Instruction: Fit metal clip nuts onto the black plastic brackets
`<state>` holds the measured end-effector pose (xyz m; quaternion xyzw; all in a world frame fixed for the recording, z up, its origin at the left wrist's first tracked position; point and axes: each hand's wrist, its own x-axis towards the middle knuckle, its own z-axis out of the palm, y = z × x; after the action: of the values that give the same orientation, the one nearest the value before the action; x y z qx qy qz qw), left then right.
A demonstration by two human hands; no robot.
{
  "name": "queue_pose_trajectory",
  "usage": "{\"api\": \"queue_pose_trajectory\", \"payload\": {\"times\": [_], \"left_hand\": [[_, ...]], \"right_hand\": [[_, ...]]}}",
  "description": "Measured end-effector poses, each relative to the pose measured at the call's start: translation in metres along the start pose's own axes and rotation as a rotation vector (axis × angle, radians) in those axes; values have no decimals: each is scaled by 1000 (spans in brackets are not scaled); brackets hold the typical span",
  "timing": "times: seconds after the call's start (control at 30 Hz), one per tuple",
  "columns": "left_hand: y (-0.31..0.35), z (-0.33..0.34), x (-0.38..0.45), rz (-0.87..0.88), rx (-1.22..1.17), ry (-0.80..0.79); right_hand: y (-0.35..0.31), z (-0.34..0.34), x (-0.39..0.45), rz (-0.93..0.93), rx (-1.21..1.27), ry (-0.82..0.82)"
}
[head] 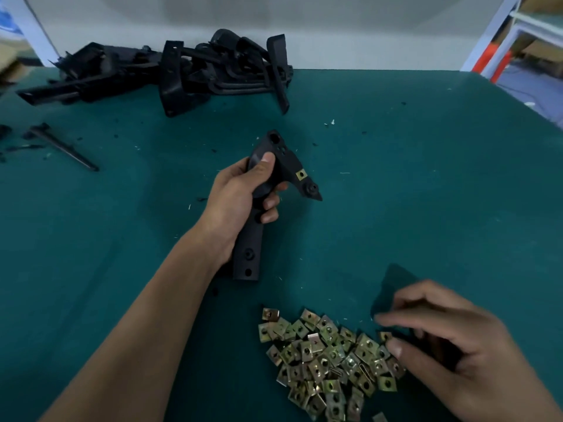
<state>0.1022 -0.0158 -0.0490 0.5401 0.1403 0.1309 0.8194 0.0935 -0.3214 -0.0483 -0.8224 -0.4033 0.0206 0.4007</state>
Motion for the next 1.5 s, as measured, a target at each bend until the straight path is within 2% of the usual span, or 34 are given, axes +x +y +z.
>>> {"api": "queue_pose_trajectory", "payload": {"times": [0.13, 0.23, 0.37, 0.57, 0.77, 0.97, 1.13, 1.27, 1.5], "left_hand": [[0, 0, 0, -13, 8, 1], [0, 1, 0, -19, 8, 5], [-1, 2, 0, -25, 3, -12], [-2, 0, 0, -19, 14, -45], [-2, -2, 2, -26, 22, -122], [1, -3, 3, -17, 57, -174], [0, -3, 4, -5, 59, -193], [-1, -3, 4, -6, 38, -192], [-2, -1, 4, -10, 26, -184]], "right_hand": [[3, -6, 1, -6, -27, -117], [11, -5, -1, -9, -11, -105], [16, 0, 17, 171, 394, 59], [21, 24, 107, 328, 993, 265], [10, 61, 185, 363, 1225, 314], [12, 67, 193, 310, 1282, 220], [13, 68, 197, 363, 1328, 172], [10, 68, 196, 335, 1337, 77], [9, 66, 193, 317, 1329, 66]]}}
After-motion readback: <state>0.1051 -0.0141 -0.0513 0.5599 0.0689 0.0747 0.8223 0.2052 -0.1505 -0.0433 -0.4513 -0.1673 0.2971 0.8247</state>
